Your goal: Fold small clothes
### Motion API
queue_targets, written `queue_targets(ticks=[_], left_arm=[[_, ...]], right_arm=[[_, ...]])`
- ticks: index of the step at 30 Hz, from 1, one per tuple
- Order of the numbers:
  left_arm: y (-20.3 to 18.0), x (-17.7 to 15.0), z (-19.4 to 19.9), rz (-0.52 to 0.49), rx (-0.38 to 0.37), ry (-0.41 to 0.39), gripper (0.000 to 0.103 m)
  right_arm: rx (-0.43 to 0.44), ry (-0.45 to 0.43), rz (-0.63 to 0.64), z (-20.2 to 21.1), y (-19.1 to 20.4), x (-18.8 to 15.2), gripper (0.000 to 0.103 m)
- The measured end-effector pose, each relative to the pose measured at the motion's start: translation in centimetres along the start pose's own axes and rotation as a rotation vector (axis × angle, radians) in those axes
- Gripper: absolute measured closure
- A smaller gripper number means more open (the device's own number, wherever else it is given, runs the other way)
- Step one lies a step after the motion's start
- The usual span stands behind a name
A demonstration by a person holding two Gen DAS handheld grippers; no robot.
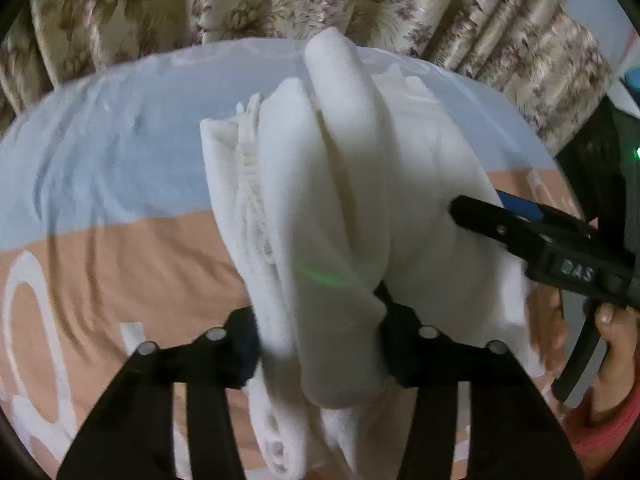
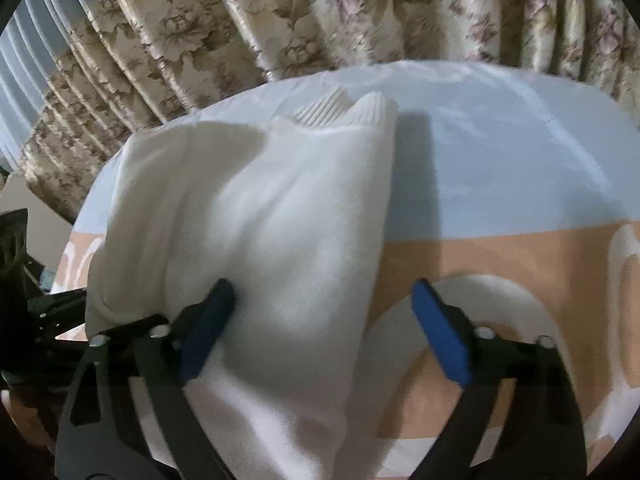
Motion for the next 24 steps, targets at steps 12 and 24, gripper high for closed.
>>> queue_targets(ticks=[12, 24], left_arm=[[-1.4, -0.1, 2.5, -0.036, 0.078, -0.044, 0.063], [-10.5, -5.7, 7.6, -0.036, 0.130, -0.062, 0.063]], right_arm=[[-0.058, -0.138, 0.289, 3.9, 5.1, -0.4, 0.073], [-0.143, -0.149, 0.477, 12.8, 4.3, -7.0, 0.073]])
Point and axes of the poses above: each gripper's, at about its wrist camera, not at the fingertips, and z roughly against the way its jaws point, y to its left, x to its top, the point moved 3 cm from there along -z, roughly the way its jaws point, and after that the axes turned 1 degree about x, right-handed, at the moved point
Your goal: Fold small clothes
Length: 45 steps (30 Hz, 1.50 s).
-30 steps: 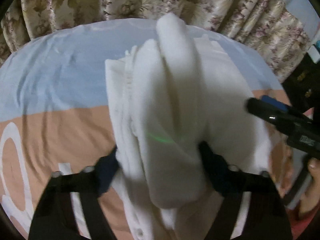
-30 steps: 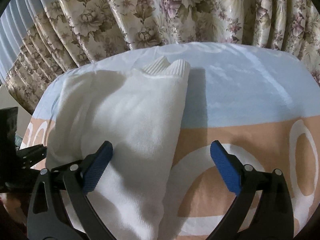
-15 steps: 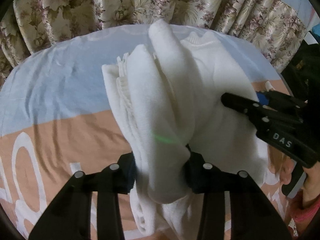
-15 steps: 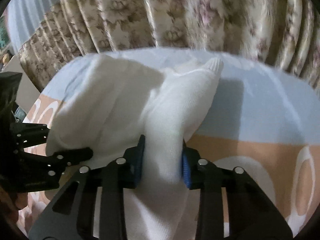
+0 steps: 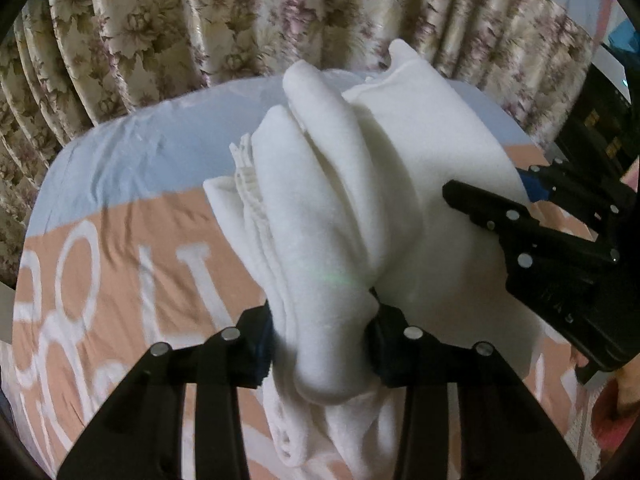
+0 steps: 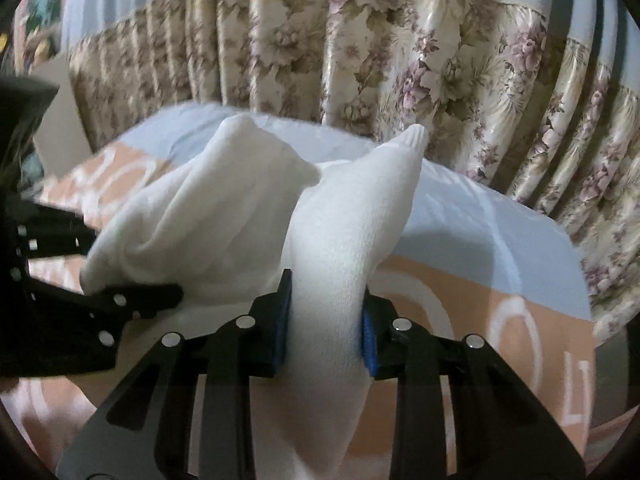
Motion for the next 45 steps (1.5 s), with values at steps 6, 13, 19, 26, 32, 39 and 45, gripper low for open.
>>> queue_targets(ticks=[6, 13, 19, 26, 32, 39, 45], left_arm=[[-3.9, -3.2, -1.1, -0.006, -0.021, 0.057, 0.063], [-3.7, -4.2, -3.5, 0.015, -0.022, 0.048, 0.048], [-2.4, -4.5, -2.4, 0.084, 0.023, 0.033, 0.021], [-1.3, -5.7, 1.2, 0.145, 0.081, -0.015, 0.009], [-0.5, -6.6, 4.6, 0.138, 0.258, -0.058, 0.004], [0.5, -8.1, 8.8, 0.124, 0.342, -0.118, 0.002], [-2.3, -9.4, 12.4, 0.036, 0.391, -0.191, 0.002]], right_arm=[[-0.017, 0.066, -0.007, 1.3, -0.8, -4.9, 0.073], [0.032, 0.081, -0.140, -0.4, -2.7, -8.6, 0.065], [0.037, 0.061, -0.179, 1.8, -3.1, -8.3, 0.027], [-0.047, 0.027, -0.249, 6.9, -3.7, -7.9, 0.003], [-0.146, 0.047, -0.257, 9.2, -3.4, -8.3, 0.003], [-0.197, -0.011, -0.301, 12.5, -2.1, -9.1, 0.003], [-0.146, -0.047, -0.320, 15.6, 0.2, -9.2, 0.003]])
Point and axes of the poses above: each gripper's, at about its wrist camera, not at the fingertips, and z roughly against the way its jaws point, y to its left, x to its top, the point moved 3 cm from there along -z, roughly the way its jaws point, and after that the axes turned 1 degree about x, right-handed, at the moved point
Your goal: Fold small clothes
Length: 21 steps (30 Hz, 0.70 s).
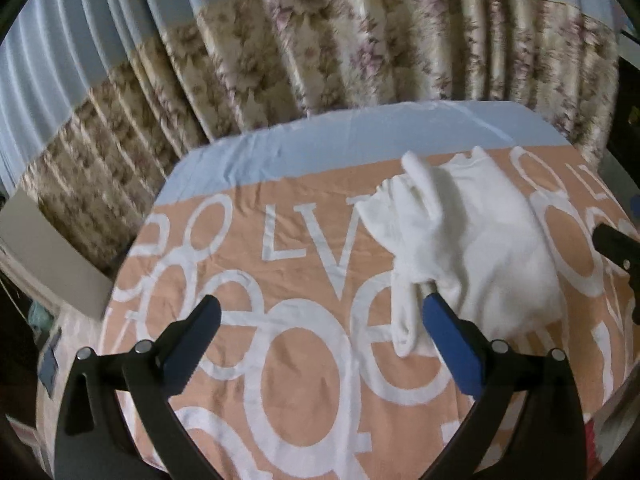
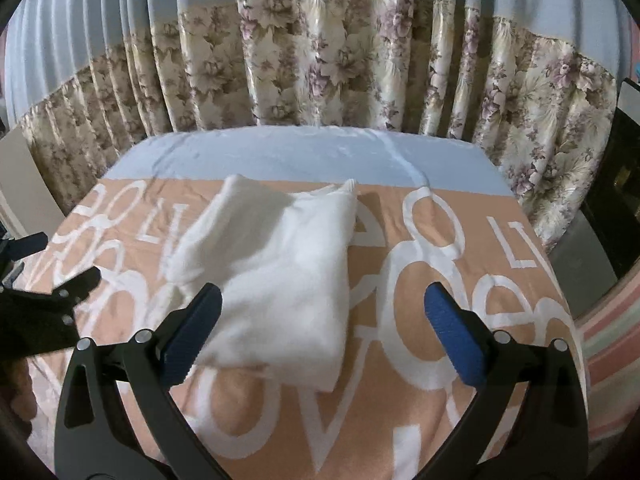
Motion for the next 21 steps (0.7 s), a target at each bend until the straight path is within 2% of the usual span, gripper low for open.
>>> queue_targets(ticks=[2, 6, 10, 13, 16, 21], left_arm=[[-0.1, -0.3, 1.2, -0.005, 0.019, -0.017, 0.002], [0.6, -0.7, 3.5, 0.048, 0.031, -0.043, 0.002], [0.9, -0.8, 4.9, 0.064, 0.063, -0.061, 0.002], [0.7, -0.9, 5.5, 0.075, 0.046, -0.054, 0.002], [0.4, -0.7, 5.7, 0.091, -0.006, -0.028, 0.002], [1.0, 0.5, 6.2, 0.144, -0.021, -0.021, 0.002]], right_arm=[[-0.007, -0.005, -0.011, 1.2, 0.3, -0.3, 0.003], [-0.003, 0.003, -0.033, 3.2, 0.5, -1.1, 0.003], [-0.060, 0.000, -0.055, 4.6, 0.5, -1.5, 0.003], [-0.081, -0.020, -0.058, 5.2, 0.4, -1.3, 0.003], [-0.089, -0.032, -0.058, 5.4, 0.2, -0.7, 0.003], [-0.093, -0.052, -0.061, 6.3, 0.2, 0.4, 0.003]])
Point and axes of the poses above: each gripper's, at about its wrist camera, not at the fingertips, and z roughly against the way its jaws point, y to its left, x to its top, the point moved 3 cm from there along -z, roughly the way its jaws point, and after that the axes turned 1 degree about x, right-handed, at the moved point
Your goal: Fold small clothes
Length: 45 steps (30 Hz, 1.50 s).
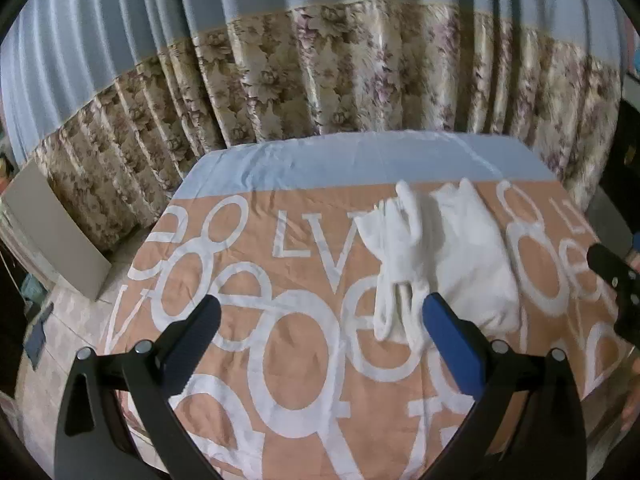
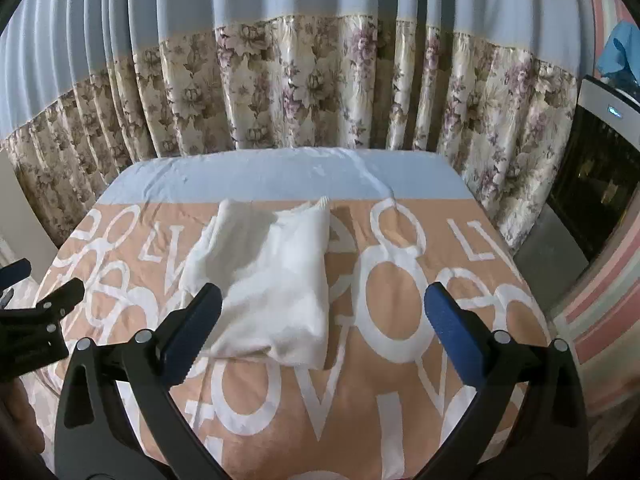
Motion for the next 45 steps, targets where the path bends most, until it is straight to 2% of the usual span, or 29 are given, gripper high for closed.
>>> queue_targets(ticks=[3, 9, 45], left_arm=[[0.3, 0.7, 0.3, 0.031, -0.006, -0.006, 0.002], [0.3, 1.1, 0.6, 0.030, 0.001, -0.021, 0.002], [0.6, 1.2, 0.7, 0.056, -0.009, -0.004, 0.002]], right_arm=[[-0.010, -0.021, 0.002, 0.6, -0.1, 0.8, 0.003], [-0.026, -0.043, 0.008, 1.1, -0.1, 1.2, 0.003], [-0.032, -0.042, -0.009, 1.3, -0.3, 1.5, 0.003]])
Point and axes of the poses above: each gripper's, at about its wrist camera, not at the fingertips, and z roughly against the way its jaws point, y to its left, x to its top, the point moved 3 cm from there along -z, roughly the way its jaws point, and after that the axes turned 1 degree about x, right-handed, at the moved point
